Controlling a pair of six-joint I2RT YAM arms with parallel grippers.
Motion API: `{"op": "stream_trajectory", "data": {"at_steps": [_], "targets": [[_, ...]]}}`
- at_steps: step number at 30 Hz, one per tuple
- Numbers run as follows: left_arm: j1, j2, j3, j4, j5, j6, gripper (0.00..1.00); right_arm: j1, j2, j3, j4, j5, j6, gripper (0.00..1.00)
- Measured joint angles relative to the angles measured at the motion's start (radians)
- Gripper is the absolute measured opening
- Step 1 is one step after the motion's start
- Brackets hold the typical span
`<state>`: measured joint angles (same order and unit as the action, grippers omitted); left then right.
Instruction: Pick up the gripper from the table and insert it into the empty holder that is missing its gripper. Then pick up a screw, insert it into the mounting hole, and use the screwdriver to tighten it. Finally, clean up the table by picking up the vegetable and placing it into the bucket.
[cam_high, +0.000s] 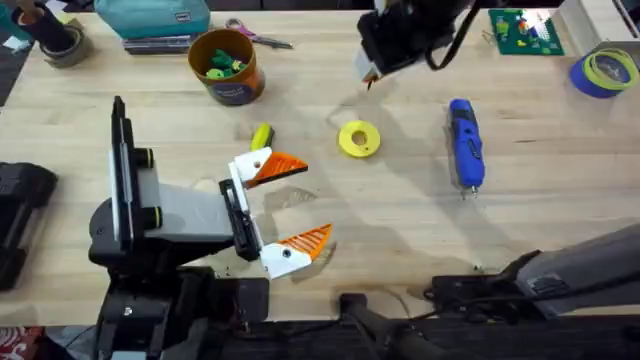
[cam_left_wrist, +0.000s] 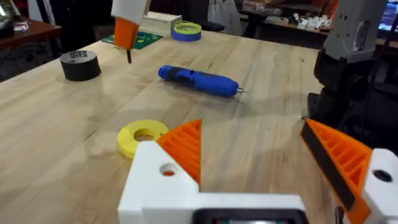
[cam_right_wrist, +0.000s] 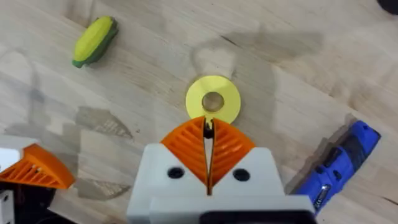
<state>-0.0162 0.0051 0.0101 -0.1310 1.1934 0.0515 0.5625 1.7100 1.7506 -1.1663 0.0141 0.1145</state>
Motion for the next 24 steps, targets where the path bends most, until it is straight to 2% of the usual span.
{"op": "stream_trajectory", "data": {"at_steps": [11, 18, 23, 24], "targets": [[0.0, 0.0, 0.0, 0.0, 0.0, 0.0, 0.986, 0.0, 0.0, 0.178, -0.123, 0.0, -0.026, 0.006], [0.0, 0.0, 0.0, 0.0, 0.0, 0.0, 0.986, 0.019, -0.002, 0.188, -0.123, 0.0, -0.044, 0.006], [0.0, 0.0, 0.0, 0.0, 0.0, 0.0, 0.986, 0.069, -0.002, 0.188, -0.111, 0.0, -0.059, 0.006], [0.0, 0.0, 0.0, 0.0, 0.0, 0.0, 0.986, 0.106, -0.002, 0.188, -0.105, 0.0, -0.063, 0.006]]}}
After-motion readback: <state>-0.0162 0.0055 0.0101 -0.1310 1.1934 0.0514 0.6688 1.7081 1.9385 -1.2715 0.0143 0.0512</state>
